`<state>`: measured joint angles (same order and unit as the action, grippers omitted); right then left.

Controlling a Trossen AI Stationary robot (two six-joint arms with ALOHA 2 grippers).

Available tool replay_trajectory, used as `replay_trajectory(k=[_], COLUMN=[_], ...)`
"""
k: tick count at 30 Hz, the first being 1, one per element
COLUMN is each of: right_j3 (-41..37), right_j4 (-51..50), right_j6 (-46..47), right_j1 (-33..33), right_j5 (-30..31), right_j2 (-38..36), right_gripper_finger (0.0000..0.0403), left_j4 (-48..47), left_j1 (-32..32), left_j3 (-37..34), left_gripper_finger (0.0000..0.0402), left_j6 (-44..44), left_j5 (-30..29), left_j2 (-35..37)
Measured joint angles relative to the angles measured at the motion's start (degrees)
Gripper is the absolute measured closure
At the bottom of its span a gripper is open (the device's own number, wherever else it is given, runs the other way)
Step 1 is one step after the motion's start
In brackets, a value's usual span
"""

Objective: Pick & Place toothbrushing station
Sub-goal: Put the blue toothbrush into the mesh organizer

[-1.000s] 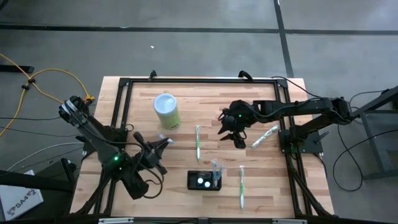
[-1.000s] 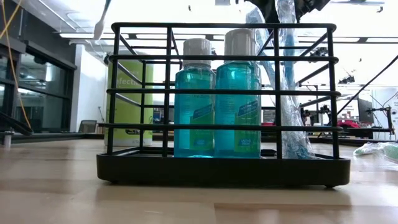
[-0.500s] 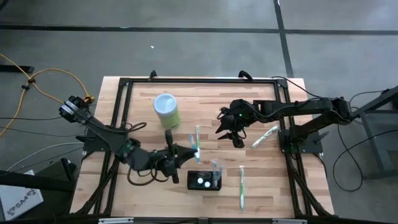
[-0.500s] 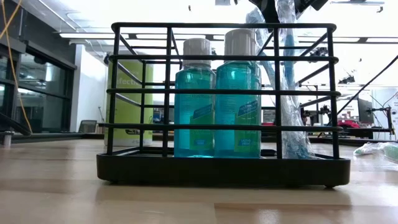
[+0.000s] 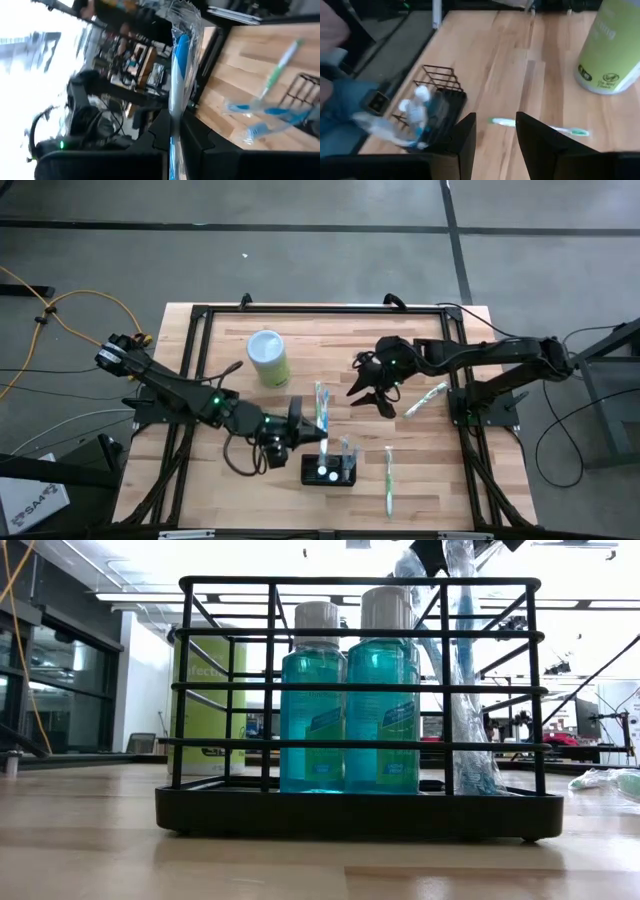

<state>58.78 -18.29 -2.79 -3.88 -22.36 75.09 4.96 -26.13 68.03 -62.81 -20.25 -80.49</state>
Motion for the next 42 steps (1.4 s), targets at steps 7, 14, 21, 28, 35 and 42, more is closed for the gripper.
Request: replay_trajectory(k=[7,14,21,28,35,42], right_j3=[0.05,0.07,0.07,0.07,0.07,0.07], right_j4=[3.54,10.3,12.83,13.3,15.46,17.14], right_j6=[4.92,14.0,20.07,21.22,22.02,22.73], right_j1=[-0.32,-0.31,-0.31,-0.31,-0.31,-0.26], right_j5=[-2.29,-5.89,-6.46,-6.22,-7.26,-9.12], right_j2=[-3.69,-4.75,-4.72,-4.72,-4.72,-4.72], right_gripper_finger=[0.0272,0.0272,0.0272,0.0272,0.0272,0.0272], left_j4=[-1.3,-1.12,4.93,12.48,16.27,17.54], left_j1=[-0.86,0.56,1.55,1.55,1.29,1.2], left_j3=[0.0,0.0,0.0,0.0,0.0,0.0], left_gripper_finger=[0.0392,0.0392,0.0392,0.0392,0.0392,0.0392], left_j6=[-12.0,-22.13,-37.14,-45.84,-49.33,-49.7], left_j5=[0.02,-0.44,-4.55,-8.9,-10.42,-11.1], left_j2=[0.0,-0.84,-5.01,-9.62,-11.9,-12.02])
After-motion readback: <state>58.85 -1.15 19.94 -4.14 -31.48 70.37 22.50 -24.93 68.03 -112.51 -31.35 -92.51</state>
